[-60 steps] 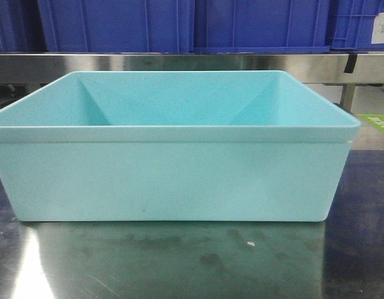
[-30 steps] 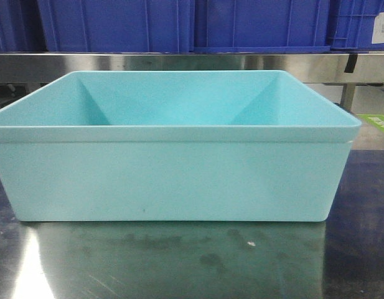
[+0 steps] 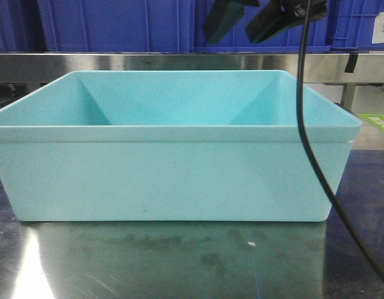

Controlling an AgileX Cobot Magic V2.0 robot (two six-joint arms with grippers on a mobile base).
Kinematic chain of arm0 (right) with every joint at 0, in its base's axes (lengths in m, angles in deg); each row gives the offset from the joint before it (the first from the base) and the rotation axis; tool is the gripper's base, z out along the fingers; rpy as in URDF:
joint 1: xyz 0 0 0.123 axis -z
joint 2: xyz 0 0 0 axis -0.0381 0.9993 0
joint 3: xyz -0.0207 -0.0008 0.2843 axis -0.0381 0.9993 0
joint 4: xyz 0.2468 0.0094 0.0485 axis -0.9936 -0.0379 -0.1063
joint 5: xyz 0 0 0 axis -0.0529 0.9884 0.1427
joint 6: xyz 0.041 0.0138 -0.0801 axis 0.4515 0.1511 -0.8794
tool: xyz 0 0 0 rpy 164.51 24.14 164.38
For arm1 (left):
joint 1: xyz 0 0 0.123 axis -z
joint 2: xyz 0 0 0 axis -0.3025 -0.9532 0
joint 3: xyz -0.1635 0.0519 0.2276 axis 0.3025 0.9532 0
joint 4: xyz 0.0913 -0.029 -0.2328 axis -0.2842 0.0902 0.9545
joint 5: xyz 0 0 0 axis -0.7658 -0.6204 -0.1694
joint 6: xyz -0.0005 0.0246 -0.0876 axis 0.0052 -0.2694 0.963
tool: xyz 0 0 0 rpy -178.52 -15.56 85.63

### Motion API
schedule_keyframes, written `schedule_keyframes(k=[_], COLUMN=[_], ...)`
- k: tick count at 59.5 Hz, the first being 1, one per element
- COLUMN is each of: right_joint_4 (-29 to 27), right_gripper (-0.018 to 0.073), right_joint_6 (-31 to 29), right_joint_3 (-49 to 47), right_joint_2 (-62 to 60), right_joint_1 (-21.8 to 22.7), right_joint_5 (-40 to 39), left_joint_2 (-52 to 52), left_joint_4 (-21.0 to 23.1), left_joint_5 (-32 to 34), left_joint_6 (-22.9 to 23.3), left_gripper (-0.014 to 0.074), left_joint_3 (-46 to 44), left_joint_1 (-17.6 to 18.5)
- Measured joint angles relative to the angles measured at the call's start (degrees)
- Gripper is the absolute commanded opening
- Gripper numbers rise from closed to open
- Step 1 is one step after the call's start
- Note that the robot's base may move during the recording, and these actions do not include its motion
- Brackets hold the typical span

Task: Pick red cube and place on left shelf
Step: 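Move the right gripper over the light-blue bin above the red cube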

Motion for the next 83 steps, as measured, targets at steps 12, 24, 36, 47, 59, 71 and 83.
schedule_keyframes(k=[12, 24, 36, 47, 59, 71, 83], right_joint_4=[0.0, 0.0, 0.0, 0.0, 0.0, -0.13, -1.19], right_gripper=[0.0536, 0.0467, 0.0405, 0.0404, 0.0404, 0.0404, 0.0404], right_joint_6=[0.0, 0.0, 0.0, 0.0, 0.0, 0.0, 0.0], right_joint_3=[0.0, 0.0, -1.9, -6.66, -11.82, -16.08, -19.64], right_joint_2=[0.7, 0.7, 1.17, 3.21, 6.74, 10.69, 14.31], right_joint_1=[0.0, 0.0, 0.0, 0.0, 0.0, 0.0, 0.0], right_joint_5=[0.0, 0.0, 2.3, 6.97, 12.16, 19.4, 24.67], left_joint_2=[0.0, 0.0, 0.0, 0.0, 0.0, 0.0, 0.0], left_joint_4=[0.0, 0.0, 0.0, 0.0, 0.0, 0.0, 0.0], left_joint_5=[0.0, 0.0, 0.0, 0.0, 0.0, 0.0, 0.0], left_joint_6=[0.0, 0.0, 0.0, 0.0, 0.0, 0.0, 0.0], left_gripper=[0.0101, 0.0101, 0.0101, 0.0101, 0.0101, 0.0101, 0.0101], left_joint_3=[0.0, 0.0, 0.0, 0.0, 0.0, 0.0, 0.0], left_joint_1=[0.0, 0.0, 0.0, 0.0, 0.0, 0.0, 0.0])
